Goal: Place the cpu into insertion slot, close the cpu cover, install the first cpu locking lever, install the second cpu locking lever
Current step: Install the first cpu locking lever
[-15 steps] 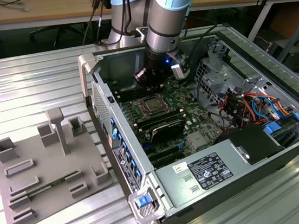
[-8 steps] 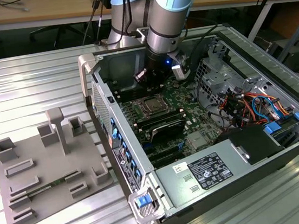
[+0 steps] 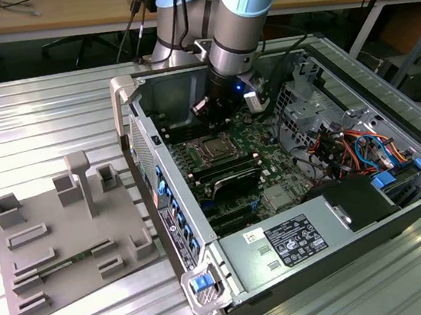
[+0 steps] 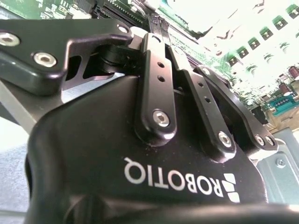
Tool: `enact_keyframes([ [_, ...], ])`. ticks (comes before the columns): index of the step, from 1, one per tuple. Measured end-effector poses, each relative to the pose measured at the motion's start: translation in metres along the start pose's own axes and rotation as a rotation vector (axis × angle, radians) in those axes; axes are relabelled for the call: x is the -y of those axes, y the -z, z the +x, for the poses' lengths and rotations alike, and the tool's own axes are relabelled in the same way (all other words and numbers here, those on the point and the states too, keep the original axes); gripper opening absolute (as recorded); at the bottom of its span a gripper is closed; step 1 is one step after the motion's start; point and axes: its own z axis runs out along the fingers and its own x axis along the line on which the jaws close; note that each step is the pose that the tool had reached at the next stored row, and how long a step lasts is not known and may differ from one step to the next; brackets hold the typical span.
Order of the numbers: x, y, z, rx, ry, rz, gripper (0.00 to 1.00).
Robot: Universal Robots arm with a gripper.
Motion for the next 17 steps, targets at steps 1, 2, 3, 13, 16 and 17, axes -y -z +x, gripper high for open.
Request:
enact_keyframes([
  [1, -0.0006, -0.0002, -0.0001, 0.0003, 0.0, -0.0015, 0.11],
  [2, -0.0007, -0.0001, -0.0001, 0.0, 0.001, -0.001, 0.11],
  [3, -0.001, 0.0, -0.0001, -0.0001, 0.001, -0.0019, 0.11],
  [13, 0.0051, 0.0048, 0.0006, 0.001, 0.001, -0.0126, 0.11],
  [16, 0.0131, 0.0054, 0.0014, 0.002, 0.001, -0.0217, 0.11],
  [17, 0.0158, 0.0055, 0.0017, 0.0023, 0.001, -0.0244, 0.11],
])
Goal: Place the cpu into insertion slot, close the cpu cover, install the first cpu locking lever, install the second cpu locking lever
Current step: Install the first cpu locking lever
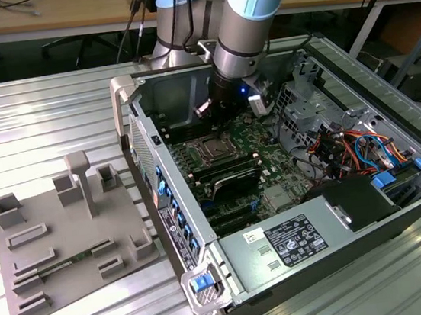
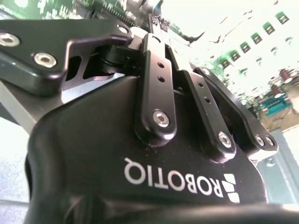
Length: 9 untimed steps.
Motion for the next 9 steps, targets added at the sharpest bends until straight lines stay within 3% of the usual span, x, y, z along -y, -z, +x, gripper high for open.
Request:
enact_keyframes([
  [4, 0.0077, 0.0007, 0.0007, 0.0004, 0.0, -0.0048, 0.11],
  [9, 0.0125, 0.0012, 0.0011, 0.0011, 0.0, -0.0109, 0.11],
])
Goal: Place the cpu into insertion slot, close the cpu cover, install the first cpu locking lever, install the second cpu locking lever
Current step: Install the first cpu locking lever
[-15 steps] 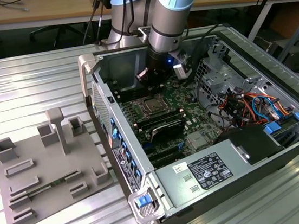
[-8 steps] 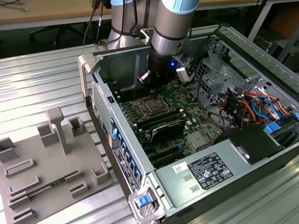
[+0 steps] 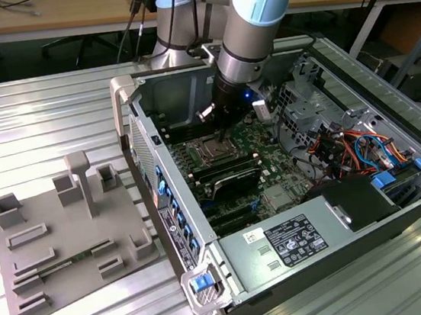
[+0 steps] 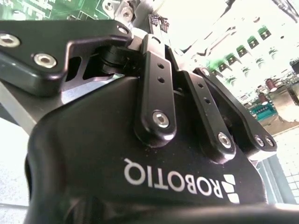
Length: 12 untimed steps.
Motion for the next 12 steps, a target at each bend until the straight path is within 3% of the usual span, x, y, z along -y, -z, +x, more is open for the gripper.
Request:
enact_keyframes([
  [12, 0.0088, 0.0009, 0.0009, 0.0004, 0.0, -0.0036, 0.11],
])
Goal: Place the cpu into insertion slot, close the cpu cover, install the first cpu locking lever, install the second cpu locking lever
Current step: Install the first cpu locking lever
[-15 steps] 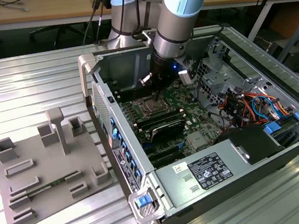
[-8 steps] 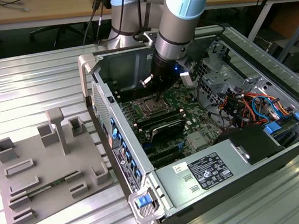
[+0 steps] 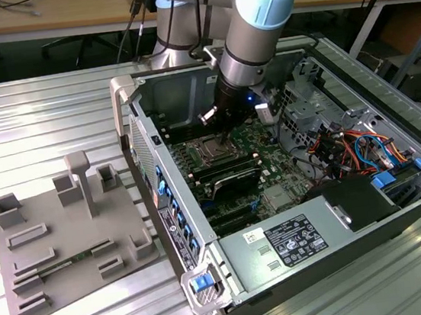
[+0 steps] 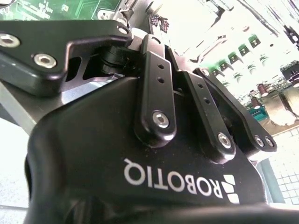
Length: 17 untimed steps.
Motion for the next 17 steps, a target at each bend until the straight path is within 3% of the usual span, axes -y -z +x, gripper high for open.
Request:
enact_keyframes([
  [10, 0.0093, 0.001, 0.0009, 0.0, 0.0, -0.0004, 0.11],
  [17, 0.0119, 0.0043, 0.0011, 0.0, 0.0, -0.0004, 0.11],
])
